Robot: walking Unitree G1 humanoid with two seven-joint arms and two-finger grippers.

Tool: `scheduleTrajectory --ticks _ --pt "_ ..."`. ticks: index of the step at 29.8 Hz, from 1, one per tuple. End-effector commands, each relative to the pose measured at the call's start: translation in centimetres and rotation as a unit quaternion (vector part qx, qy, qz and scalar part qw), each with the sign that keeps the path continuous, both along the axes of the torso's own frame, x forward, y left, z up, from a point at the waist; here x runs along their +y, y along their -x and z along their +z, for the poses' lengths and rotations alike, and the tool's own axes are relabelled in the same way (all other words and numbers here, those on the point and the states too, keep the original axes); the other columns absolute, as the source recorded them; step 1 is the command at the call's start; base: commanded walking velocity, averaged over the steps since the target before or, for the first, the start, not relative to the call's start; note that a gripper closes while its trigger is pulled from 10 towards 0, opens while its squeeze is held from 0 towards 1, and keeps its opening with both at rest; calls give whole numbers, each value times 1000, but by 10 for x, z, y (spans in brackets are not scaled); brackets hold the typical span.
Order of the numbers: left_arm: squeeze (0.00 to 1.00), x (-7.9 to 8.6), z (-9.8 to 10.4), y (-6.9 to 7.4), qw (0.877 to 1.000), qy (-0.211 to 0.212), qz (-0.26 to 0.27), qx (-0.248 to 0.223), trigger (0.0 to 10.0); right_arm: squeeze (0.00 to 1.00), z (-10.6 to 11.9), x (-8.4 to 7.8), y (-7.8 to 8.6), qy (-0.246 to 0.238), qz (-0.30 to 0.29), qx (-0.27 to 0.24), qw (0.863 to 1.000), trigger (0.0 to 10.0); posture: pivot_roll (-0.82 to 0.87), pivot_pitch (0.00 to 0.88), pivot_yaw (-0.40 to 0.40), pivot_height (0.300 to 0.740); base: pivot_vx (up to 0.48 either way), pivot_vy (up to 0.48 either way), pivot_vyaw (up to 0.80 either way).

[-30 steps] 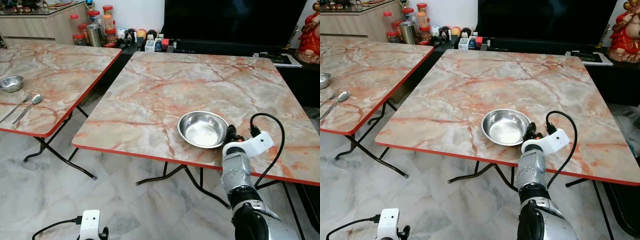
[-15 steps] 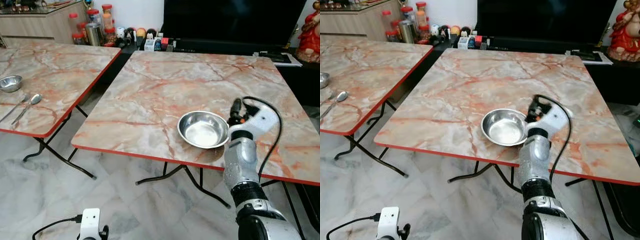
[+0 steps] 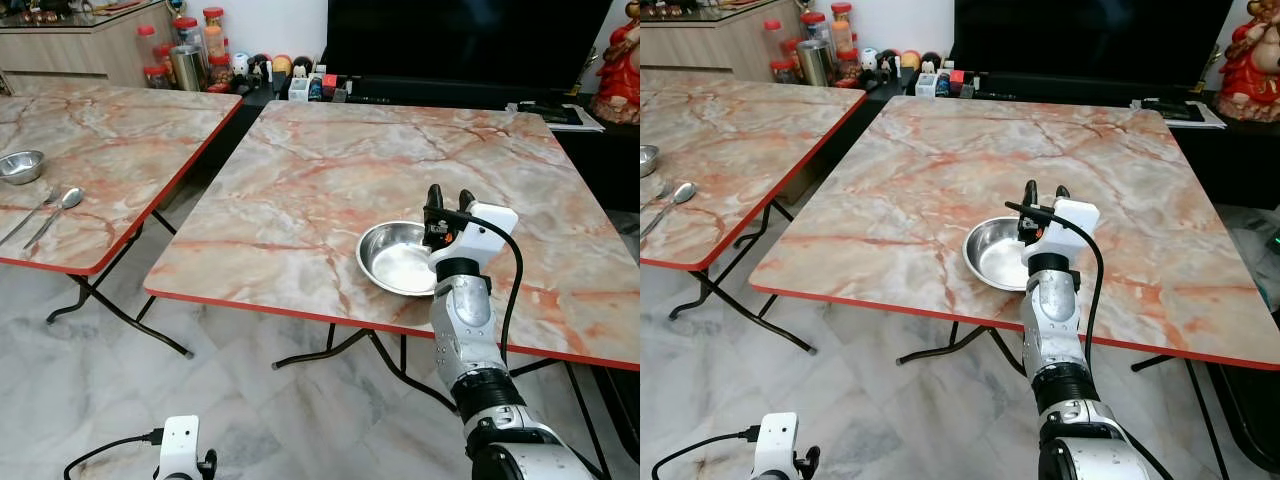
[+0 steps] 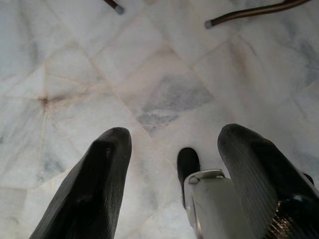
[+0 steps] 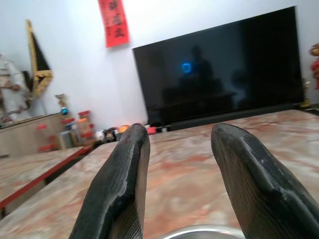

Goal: Setting the table

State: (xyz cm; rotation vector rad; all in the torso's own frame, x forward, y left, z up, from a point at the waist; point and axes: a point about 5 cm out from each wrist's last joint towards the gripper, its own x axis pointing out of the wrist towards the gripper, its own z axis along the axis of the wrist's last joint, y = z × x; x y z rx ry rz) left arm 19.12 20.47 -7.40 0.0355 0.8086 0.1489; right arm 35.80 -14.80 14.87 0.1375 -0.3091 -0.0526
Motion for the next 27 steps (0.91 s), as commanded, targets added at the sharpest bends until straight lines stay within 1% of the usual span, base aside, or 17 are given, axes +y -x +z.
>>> scheduleTrajectory --ticks 1,13,27 --pt "0 6 0 1 1000 -5 9 6 10000 0 4 11 1 12 23 -11 1000 10000 -13 0 17 719 0 341 0" --pt "0 7 -2 6 1000 -6 2 13 10000 0 -1 22 4 24 50 -8 998 10000 -17 0 27 719 0 457 0" --pt "0 4 -1 3 1000 -5 -7 11 10000 0 -1 19 5 36 53 -8 998 10000 -29 0 28 719 0 480 0"
